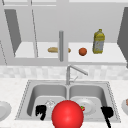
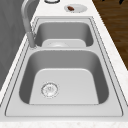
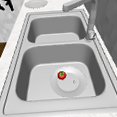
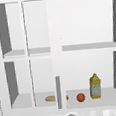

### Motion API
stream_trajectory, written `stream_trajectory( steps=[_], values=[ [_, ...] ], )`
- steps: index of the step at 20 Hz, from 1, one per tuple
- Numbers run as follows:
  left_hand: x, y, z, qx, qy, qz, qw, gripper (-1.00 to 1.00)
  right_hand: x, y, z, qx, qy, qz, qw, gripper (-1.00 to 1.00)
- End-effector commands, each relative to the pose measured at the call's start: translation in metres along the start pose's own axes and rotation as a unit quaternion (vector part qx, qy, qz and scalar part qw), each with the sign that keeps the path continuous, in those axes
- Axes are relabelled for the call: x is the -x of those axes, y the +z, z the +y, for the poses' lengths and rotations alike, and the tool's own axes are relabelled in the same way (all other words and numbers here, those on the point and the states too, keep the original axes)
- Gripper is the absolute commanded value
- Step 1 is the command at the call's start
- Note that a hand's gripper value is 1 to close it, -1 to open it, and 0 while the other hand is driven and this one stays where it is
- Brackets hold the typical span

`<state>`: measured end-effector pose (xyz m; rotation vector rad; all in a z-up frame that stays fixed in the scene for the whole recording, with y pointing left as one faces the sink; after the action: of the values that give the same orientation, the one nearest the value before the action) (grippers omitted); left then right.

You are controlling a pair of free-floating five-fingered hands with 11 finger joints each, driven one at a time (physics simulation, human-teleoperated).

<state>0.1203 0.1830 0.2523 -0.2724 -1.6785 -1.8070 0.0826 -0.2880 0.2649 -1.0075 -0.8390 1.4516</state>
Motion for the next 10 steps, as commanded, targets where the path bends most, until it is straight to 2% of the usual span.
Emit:
stream_trajectory(
  steps=[1,10],
  values=[
    [0.0,0.0,0.0,0.0,0.0,0.0,1.0,0.0,-0.019,0.002,-0.002,-0.002,-0.039,0.006,0.9992,-1.0],
    [0.0,0.0,0.0,0.0,0.0,0.0,1.0,0.0,-0.06,0.002,-0.007,-0.005,-0.048,-0.001,0.9988,-1.0]
  ],
)
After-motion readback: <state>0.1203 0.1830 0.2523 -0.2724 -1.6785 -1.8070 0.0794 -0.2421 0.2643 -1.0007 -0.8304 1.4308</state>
